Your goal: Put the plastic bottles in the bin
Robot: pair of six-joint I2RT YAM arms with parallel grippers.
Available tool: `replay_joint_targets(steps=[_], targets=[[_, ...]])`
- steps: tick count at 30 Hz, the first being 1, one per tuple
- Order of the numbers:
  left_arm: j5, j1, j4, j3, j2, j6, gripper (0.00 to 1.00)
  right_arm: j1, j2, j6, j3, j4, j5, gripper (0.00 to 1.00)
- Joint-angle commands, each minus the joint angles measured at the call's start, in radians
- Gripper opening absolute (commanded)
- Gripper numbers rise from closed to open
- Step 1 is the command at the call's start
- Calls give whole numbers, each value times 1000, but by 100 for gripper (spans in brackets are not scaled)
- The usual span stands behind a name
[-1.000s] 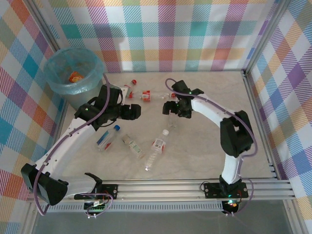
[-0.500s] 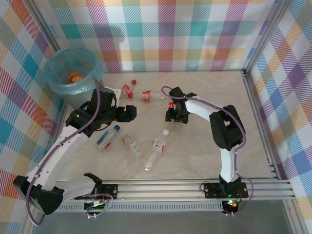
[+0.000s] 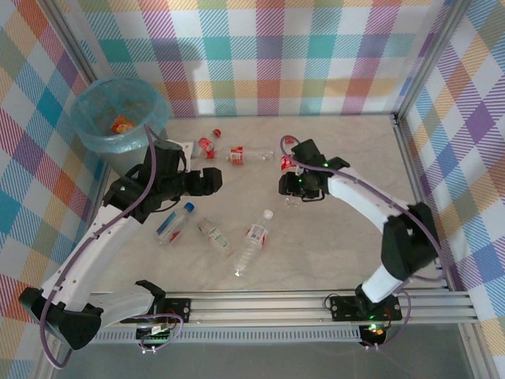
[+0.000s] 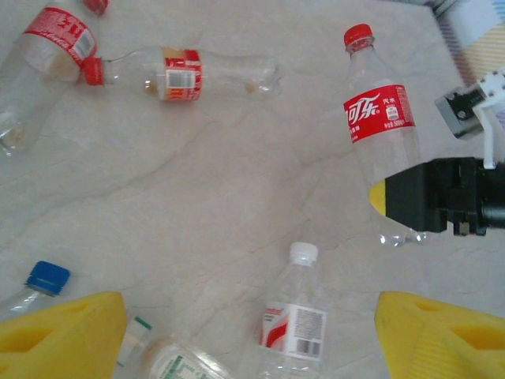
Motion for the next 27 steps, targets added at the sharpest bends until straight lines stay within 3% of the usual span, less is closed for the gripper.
replay_joint_targets(steps=[1,10,16,22,27], targets=[[91,-10,87,49,-27,-58,82,3,-102,-40,-44,62,-41,52],[291,-10,252,149,54,-166,82,35,-334,-127,-125,267,-251,50],[382,-25,313,234,141,-165,82,77,-391,-205,-134,363,-372,47],[325,-38,298,309,198,-145,80,131,-405,-269,-134,402,-445,47],[237,-38,307,334,205,-142,67,178,-408,-326,-144,397,-424,47]])
